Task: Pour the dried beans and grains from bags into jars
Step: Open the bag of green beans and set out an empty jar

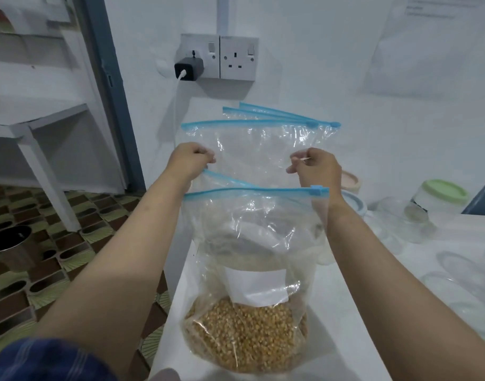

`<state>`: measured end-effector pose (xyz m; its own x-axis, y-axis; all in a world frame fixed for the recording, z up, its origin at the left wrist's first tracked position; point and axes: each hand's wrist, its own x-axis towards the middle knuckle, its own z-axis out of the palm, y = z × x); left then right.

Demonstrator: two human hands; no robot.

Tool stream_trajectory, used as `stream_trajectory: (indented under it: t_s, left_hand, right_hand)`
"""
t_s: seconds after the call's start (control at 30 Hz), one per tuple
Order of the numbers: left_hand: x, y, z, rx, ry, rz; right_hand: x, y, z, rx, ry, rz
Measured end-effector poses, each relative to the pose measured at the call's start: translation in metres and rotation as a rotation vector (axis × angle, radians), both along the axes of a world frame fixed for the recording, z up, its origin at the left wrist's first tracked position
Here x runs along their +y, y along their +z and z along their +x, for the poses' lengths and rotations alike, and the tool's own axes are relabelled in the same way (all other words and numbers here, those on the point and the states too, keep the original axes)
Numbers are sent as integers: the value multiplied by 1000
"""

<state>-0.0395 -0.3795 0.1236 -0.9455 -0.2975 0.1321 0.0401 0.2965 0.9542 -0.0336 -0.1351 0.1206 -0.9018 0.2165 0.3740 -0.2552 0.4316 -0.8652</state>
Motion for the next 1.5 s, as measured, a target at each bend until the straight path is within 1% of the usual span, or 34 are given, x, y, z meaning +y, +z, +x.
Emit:
stream_trajectory:
  t_s: [0.1,0.17,0.23,0.3,0.4,0.53,0.77,0.9,0.97,1.1,1.3,1.4,1.5]
  left_hand:
    - [5,15,1,86,16,-72]
    - [8,20,-1,152,37,-67]
    - [12,31,-4,201,48,-35]
    - [15,45,-8,223,49,35]
    - [20,78,-13,244,46,135]
    - [27,124,-17,346,92,192]
    - [42,187,-4,592,137,212]
    - [58,217,21,696,41,225]
    - [69,227,34,717,-18,238]
    - [99,228,55,712,-72,310]
    - [152,208,100,740,-78,388]
    - [182,195,128,751,-78,390]
    - [208,177,151,715,-73,339]
  right_hand:
    - [8,9,5,36,17,-73]
    - [8,17,7,45,47,-117]
    - [5,30,9,57,73,-184]
    - [3,48,8,97,91,-227]
    - [2,80,2,169,96,-231]
    - [3,122,-3,271,98,-213]
    - [3,176,6,559,69,-227]
    - [15,195,20,774,95,-281]
    - [24,199,27,847,92,-289]
    - [45,202,43,904,67,-308]
    - [87,194,87,928,89,-377]
    - [108,180,109,891,140,-415]
    - [128,159,126,784,235,-443]
